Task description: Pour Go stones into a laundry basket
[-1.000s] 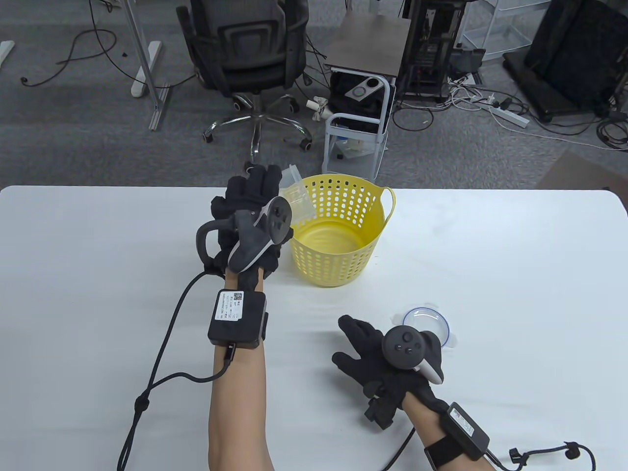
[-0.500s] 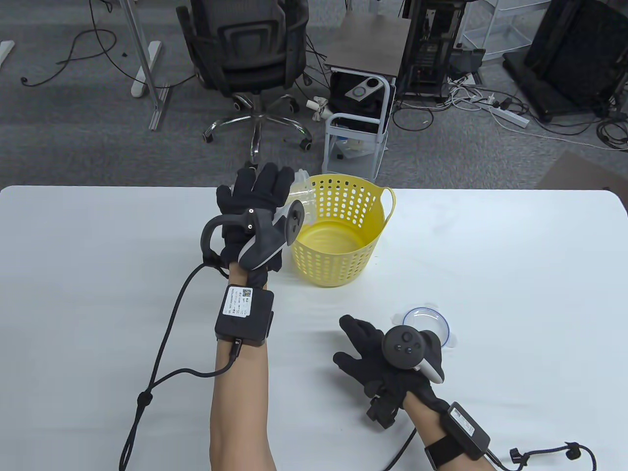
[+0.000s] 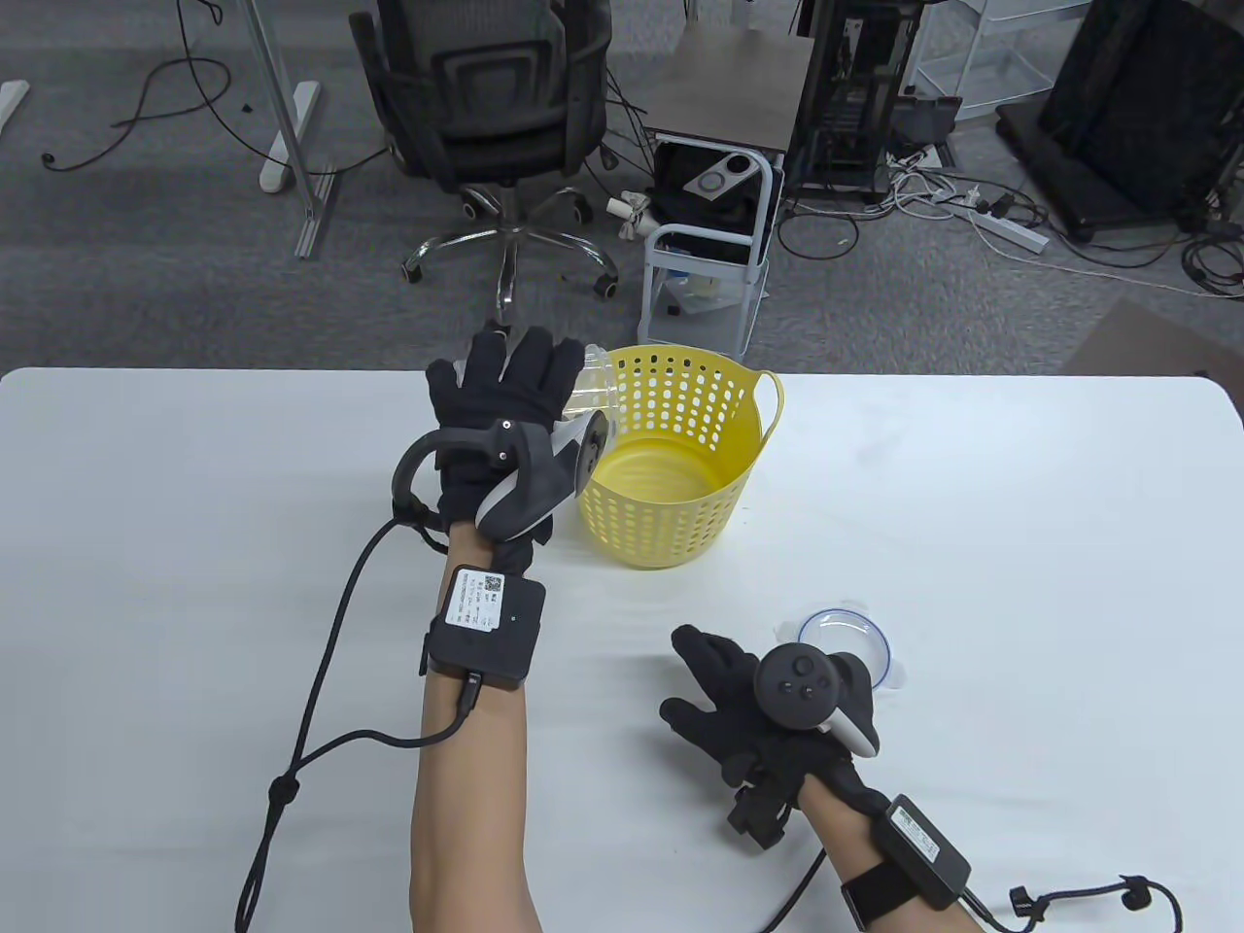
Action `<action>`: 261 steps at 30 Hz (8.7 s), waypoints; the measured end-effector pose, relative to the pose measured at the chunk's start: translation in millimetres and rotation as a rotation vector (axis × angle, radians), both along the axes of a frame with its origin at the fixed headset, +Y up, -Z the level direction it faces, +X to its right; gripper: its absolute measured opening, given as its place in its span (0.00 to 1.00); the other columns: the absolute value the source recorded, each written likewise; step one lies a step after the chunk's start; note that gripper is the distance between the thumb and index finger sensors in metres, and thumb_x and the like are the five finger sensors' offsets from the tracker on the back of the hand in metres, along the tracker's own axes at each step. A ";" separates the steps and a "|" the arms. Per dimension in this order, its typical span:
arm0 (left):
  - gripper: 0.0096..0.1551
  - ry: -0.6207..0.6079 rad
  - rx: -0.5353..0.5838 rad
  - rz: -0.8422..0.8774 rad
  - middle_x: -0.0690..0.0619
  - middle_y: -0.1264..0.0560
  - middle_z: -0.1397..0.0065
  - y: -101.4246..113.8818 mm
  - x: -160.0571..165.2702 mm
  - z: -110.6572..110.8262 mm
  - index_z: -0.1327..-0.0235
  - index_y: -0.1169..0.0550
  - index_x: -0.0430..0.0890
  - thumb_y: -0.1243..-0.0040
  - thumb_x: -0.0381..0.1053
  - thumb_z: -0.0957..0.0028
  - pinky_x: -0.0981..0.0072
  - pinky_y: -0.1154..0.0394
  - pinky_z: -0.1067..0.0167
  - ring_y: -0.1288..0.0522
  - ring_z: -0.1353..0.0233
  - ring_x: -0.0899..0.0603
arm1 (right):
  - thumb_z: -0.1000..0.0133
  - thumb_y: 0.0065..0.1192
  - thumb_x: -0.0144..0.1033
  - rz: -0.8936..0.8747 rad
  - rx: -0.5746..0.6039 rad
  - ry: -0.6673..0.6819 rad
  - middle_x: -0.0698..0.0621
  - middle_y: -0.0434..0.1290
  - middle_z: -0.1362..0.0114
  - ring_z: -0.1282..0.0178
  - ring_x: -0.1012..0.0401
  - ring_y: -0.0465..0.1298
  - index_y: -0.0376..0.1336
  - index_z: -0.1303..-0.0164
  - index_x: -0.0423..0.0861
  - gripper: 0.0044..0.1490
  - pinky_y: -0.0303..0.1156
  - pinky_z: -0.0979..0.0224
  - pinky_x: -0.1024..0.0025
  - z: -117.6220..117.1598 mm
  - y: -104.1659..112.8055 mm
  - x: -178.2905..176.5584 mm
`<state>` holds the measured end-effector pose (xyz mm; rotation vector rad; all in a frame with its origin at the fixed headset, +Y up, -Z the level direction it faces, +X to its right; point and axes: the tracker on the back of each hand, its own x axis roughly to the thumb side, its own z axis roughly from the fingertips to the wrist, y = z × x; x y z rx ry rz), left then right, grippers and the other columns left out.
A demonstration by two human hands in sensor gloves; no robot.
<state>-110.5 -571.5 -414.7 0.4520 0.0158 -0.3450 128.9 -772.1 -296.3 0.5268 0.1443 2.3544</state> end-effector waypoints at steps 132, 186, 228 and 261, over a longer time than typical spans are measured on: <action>0.78 -0.504 -0.301 1.345 0.62 0.38 0.14 -150.0 -61.5 137.2 0.22 0.44 0.64 0.10 0.77 0.83 0.31 0.24 0.36 0.27 0.20 0.38 | 0.49 0.64 0.62 0.115 0.023 0.062 0.35 0.63 0.21 0.30 0.31 0.70 0.55 0.23 0.44 0.51 0.65 0.32 0.31 9.0 7.6 -10.8; 0.59 -0.624 -0.718 0.529 0.57 0.29 0.20 -201.0 -32.4 128.2 0.23 0.43 0.54 0.26 0.71 0.62 0.41 0.26 0.32 0.18 0.29 0.47 | 0.57 0.86 0.51 0.117 -0.119 0.079 0.37 0.57 0.17 0.25 0.32 0.67 0.46 0.21 0.42 0.66 0.61 0.27 0.30 5.5 14.5 3.1; 0.50 -0.513 -0.743 0.392 0.58 0.26 0.21 -198.9 -44.7 124.5 0.23 0.37 0.59 0.34 0.74 0.58 0.42 0.26 0.33 0.18 0.30 0.46 | 0.50 0.75 0.56 0.465 -0.243 -0.570 0.44 0.45 0.13 0.22 0.20 0.48 0.45 0.19 0.51 0.58 0.49 0.23 0.24 -31.5 -29.6 98.4; 0.48 -0.494 -0.790 0.382 0.58 0.25 0.22 -201.4 -43.9 123.2 0.24 0.36 0.59 0.36 0.75 0.57 0.41 0.26 0.32 0.18 0.30 0.46 | 0.58 0.77 0.69 0.129 0.328 -0.220 0.44 0.63 0.20 0.32 0.26 0.71 0.48 0.21 0.47 0.66 0.67 0.32 0.28 14.4 61.9 34.1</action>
